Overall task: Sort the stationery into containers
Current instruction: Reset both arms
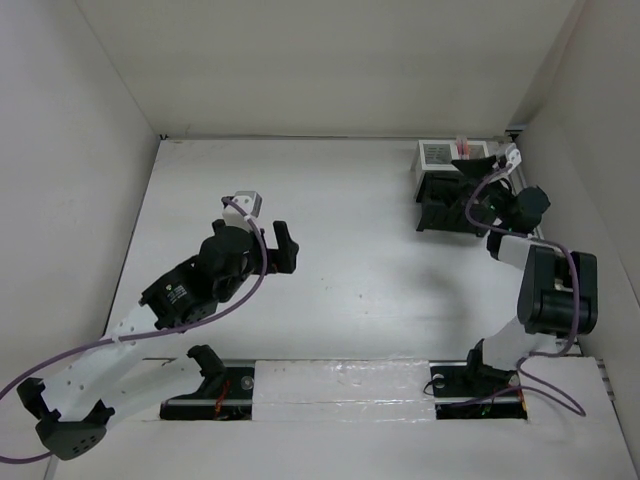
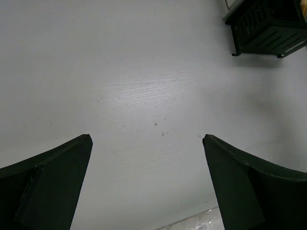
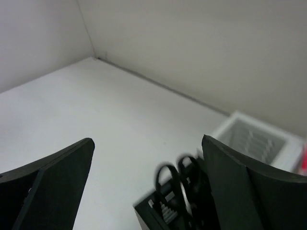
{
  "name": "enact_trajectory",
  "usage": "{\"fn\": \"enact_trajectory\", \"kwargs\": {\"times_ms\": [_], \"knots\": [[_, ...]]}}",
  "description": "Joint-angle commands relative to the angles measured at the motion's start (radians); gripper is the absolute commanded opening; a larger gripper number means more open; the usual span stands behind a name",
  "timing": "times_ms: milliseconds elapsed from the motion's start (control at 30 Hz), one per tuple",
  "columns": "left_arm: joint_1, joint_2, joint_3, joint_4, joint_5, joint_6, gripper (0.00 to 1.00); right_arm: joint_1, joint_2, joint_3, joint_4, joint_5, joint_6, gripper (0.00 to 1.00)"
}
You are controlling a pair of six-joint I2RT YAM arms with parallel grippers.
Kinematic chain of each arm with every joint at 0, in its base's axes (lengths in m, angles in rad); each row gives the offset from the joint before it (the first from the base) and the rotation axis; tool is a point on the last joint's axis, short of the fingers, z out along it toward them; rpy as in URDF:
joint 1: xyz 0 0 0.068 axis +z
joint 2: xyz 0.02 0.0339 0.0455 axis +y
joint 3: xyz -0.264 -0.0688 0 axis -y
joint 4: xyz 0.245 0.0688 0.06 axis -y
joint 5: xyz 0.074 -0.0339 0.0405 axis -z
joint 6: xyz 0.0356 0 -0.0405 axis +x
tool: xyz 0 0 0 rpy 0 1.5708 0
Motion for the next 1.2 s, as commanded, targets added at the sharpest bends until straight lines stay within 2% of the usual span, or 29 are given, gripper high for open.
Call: {"fn": "enact_trajectory", "kwargs": {"times_ms": [0,33,67,100,167,200,233,267,300,433,567,767,900,1033,1167], "knots": [[-0.002,-0.014,-0.003,-0.009,-0.12,-0.038,1.0,0.102,-0.167,0.084,-0.02,0.035,-0.09,1.0],[-0.002,-0.003,-0.003,-0.055,-0.172,-0.094,1.0,0.137,-0.263,0.105,-0.176,0.078,-0.168,1.0],[-0.002,-0.003,0.023,-0.084,-0.277,-0.13,1.0,0.182,-0.317,0.134,-0.36,0.149,-0.373,1.0],[-0.002,0.008,0.036,-0.118,-0.33,-0.171,1.0,0.307,-0.368,0.165,-0.706,0.382,-0.474,1.0],[-0.002,0.008,0.074,-0.223,-0.449,-0.3,1.0,0.442,-0.494,0.213,-0.904,0.637,-0.579,1.0],[-0.002,0.008,0.083,-0.25,-0.477,-0.332,1.0,0.525,-0.534,0.213,-0.999,0.812,-0.566,1.0],[0.011,0.008,0.094,-0.288,-0.514,-0.381,1.0,0.55,-0.608,0.213,-1.045,0.877,-0.488,1.0],[0.024,-0.006,0.094,-0.298,-0.514,-0.382,1.0,0.57,-0.643,0.213,-1.1,0.939,-0.488,1.0],[0.024,-0.015,0.103,-0.298,-0.537,-0.394,1.0,0.589,-0.67,0.213,-1.227,0.979,-0.424,1.0],[0.037,-0.047,0.146,-0.359,-0.611,-0.457,1.0,0.764,-0.772,0.271,-1.496,1.237,-0.371,1.0],[0.037,-0.073,0.177,-0.396,-0.643,-0.453,1.0,0.845,-0.85,0.28,-1.674,1.35,-0.371,1.0],[0.037,-0.21,0.14,-0.407,-0.686,-0.442,1.0,0.897,-1.02,0.312,-1.895,1.32,-0.333,1.0],[0.037,-0.306,0.099,-0.381,-0.709,-0.468,1.0,0.897,-1.16,0.312,-1.957,1.248,-0.333,1.0],[0.037,-0.34,0.089,-0.371,-0.721,-0.477,1.0,0.897,-1.253,0.338,-2.018,1.313,-0.352,1.0],[0.037,-0.307,0.08,-0.371,-0.721,-0.477,1.0,0.915,-1.289,0.358,-2.028,1.326,-0.353,1.0]]}}
